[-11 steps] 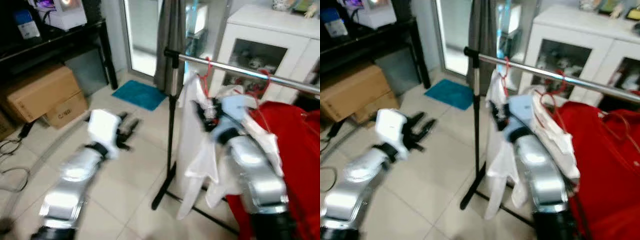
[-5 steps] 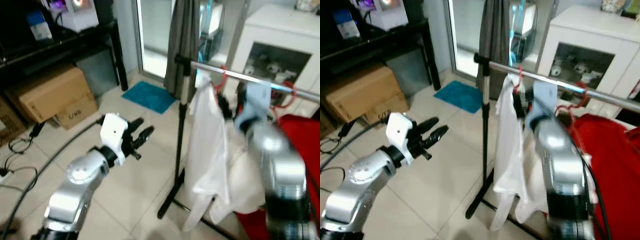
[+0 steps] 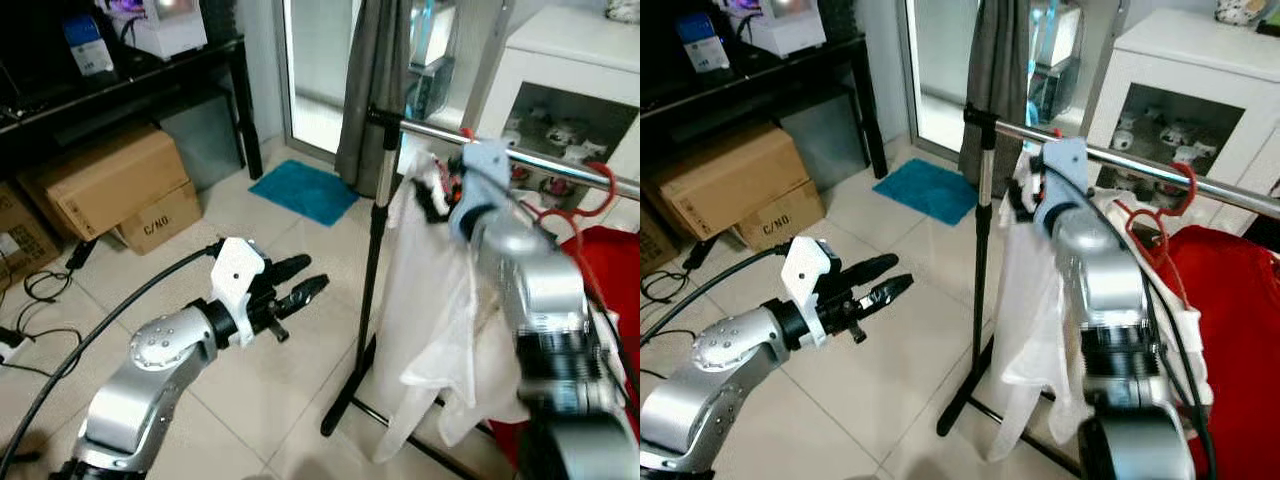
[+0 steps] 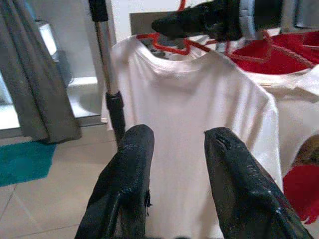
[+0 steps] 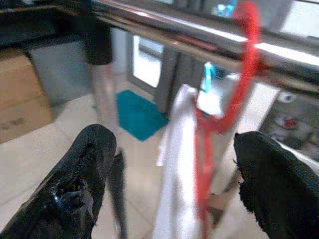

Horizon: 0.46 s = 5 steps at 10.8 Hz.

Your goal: Hang hanger

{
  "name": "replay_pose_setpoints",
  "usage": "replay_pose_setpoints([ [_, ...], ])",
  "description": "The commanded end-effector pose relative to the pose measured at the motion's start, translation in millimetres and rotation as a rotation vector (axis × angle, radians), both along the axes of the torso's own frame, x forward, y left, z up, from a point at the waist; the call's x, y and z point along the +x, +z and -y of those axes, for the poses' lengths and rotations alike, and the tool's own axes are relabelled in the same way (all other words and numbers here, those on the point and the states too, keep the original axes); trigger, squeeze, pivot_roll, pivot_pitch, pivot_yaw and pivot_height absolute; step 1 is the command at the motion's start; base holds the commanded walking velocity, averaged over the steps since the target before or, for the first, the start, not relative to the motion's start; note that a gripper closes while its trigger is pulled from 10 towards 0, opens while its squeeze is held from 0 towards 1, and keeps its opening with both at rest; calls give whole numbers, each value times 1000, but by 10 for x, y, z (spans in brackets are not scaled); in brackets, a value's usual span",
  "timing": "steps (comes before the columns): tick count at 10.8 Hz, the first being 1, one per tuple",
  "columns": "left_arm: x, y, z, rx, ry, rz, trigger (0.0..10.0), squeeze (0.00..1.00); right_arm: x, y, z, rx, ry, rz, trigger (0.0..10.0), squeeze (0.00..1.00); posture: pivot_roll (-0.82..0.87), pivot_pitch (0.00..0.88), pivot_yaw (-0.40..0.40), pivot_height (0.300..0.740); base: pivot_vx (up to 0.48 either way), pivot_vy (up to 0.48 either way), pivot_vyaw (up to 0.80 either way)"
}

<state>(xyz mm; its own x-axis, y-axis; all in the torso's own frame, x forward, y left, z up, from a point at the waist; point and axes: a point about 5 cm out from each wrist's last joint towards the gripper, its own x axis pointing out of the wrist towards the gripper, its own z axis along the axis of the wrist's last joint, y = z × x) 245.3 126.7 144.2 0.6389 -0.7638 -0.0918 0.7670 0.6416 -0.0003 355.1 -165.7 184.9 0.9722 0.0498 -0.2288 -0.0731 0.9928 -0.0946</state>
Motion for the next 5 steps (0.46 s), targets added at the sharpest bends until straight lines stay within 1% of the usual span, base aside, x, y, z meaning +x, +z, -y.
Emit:
replay_pose_setpoints([
  [1,-19,-1,10,5,-17,-8,10000,0,21,-17,31,7,-21,-26,10000,0,21,0,35,740,0,0,0],
  [2,-19,-5,9,4,-19,-9,10000,0,37,-10,40,14,-24,-31,10000,0,19,0,35,740,0,0,0],
  [3,-18,-10,9,3,-24,-13,10000,0,73,-60,42,27,-16,-65,10000,0,16,0,37,740,0,0,0],
  [4,-26,-12,22,4,-32,-12,10000,0,116,-129,85,75,-38,-88,3922,0,13,0,40,740,0,0,0],
  [5,-14,-10,18,5,-35,-10,10000,0,131,-152,101,90,-43,-93,0,0,12,0,41,740,0,0,0],
])
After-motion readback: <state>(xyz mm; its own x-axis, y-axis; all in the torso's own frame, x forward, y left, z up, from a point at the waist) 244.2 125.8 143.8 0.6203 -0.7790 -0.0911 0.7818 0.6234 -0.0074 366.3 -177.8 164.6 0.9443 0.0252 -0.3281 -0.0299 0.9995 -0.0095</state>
